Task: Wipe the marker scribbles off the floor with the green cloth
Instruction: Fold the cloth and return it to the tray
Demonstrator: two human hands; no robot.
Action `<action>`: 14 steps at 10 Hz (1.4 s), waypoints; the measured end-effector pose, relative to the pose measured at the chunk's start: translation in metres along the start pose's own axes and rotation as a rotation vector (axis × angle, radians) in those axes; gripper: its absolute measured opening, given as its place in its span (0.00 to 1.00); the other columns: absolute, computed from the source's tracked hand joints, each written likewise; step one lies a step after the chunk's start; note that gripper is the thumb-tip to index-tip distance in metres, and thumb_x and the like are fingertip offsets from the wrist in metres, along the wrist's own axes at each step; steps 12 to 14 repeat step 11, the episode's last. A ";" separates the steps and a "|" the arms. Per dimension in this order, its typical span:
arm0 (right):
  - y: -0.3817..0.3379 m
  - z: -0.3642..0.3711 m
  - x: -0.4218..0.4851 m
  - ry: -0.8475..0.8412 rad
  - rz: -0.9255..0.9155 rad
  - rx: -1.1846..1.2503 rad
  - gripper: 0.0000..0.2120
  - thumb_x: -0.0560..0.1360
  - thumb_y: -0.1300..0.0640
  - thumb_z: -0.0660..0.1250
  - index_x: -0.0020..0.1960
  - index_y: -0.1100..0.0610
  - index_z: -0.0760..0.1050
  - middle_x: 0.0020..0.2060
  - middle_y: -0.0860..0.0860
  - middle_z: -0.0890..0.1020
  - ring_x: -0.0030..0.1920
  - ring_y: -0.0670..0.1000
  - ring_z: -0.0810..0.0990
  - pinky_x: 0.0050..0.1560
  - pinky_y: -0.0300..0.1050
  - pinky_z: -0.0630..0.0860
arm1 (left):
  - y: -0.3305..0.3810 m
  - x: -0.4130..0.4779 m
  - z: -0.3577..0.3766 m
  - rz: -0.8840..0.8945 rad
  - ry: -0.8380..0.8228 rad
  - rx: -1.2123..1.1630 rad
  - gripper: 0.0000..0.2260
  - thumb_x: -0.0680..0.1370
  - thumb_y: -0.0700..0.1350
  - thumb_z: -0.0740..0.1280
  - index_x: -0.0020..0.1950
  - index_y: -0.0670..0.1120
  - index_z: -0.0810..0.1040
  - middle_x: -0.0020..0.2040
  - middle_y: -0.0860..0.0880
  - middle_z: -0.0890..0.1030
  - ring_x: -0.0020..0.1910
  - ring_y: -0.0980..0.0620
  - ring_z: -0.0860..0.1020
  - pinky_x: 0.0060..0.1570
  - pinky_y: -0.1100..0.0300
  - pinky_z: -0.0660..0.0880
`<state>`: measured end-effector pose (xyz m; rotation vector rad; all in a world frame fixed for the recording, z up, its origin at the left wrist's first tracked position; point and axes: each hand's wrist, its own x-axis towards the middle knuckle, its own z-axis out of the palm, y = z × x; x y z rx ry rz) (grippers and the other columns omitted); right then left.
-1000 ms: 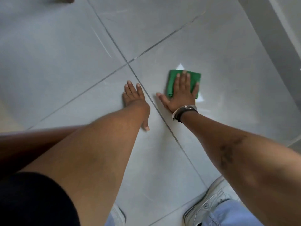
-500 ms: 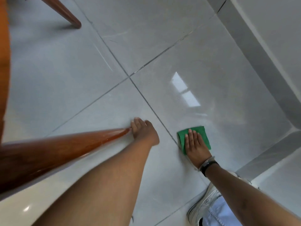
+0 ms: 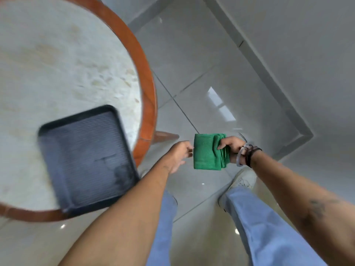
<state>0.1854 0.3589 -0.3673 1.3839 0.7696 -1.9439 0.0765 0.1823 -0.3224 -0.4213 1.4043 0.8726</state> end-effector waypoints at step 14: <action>-0.017 0.319 -0.267 0.607 -0.696 -1.067 0.20 0.72 0.55 0.67 0.62 0.60 0.74 0.52 0.61 0.82 0.52 0.62 0.81 0.52 0.51 0.77 | 0.028 -0.342 -0.144 0.863 0.934 0.899 0.17 0.75 0.46 0.68 0.61 0.42 0.78 0.62 0.43 0.79 0.59 0.41 0.78 0.58 0.48 0.75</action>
